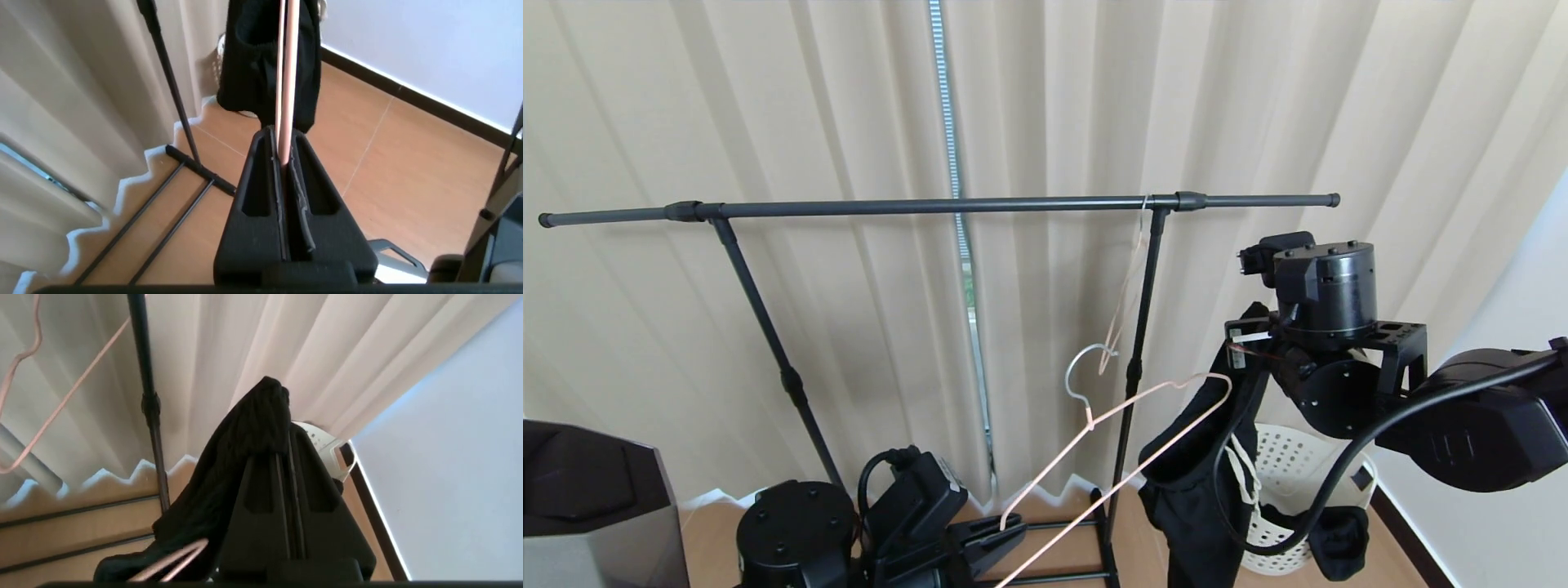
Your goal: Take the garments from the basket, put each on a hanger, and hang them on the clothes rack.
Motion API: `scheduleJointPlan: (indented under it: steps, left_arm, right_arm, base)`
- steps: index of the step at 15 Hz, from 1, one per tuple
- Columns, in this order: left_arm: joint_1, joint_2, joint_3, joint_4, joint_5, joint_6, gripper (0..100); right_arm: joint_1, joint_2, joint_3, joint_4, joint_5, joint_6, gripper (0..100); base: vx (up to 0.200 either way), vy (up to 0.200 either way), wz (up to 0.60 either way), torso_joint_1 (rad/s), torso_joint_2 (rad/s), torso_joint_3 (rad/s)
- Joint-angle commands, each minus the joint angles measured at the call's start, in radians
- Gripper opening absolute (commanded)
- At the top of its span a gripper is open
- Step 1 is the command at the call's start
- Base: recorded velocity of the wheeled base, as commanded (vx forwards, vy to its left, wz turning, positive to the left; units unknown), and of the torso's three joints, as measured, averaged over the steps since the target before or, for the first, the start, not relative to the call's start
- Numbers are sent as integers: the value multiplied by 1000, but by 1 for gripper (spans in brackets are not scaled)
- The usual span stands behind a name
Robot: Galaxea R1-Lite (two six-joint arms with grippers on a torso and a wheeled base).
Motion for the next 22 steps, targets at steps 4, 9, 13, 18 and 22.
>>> scheduleJointPlan:
  steps: [4, 9, 13, 18, 22]
  left_arm:
    - [2, 23, -47, -1, 16, -2, 0]
    - [4, 27, -80, -1, 39, -3, 0]
    - [4, 23, -89, -1, 86, -2, 0]
    - [7, 23, -91, -1, 86, -2, 0]
    - [18, 18, -91, -1, 83, 0, 0]
  right_arm:
    - [46, 0, 15, 0, -21, 0, 0]
    - [129, -9, 44, 1, -35, 0, 0]
    - [219, -53, 65, 9, -53, -2, 0]
    - [300, -66, 90, 1, -50, 1, 0]
    - [379, -63, 93, 1, -47, 35, 0]
  base:
    - [0, 0, 0, 0, 0, 0]
    - [0, 0, 0, 0, 0, 0]
    - [0, 0, 0, 0, 0, 0]
    - [0, 0, 0, 0, 0, 0]
    - [0, 0, 0, 0, 0, 0]
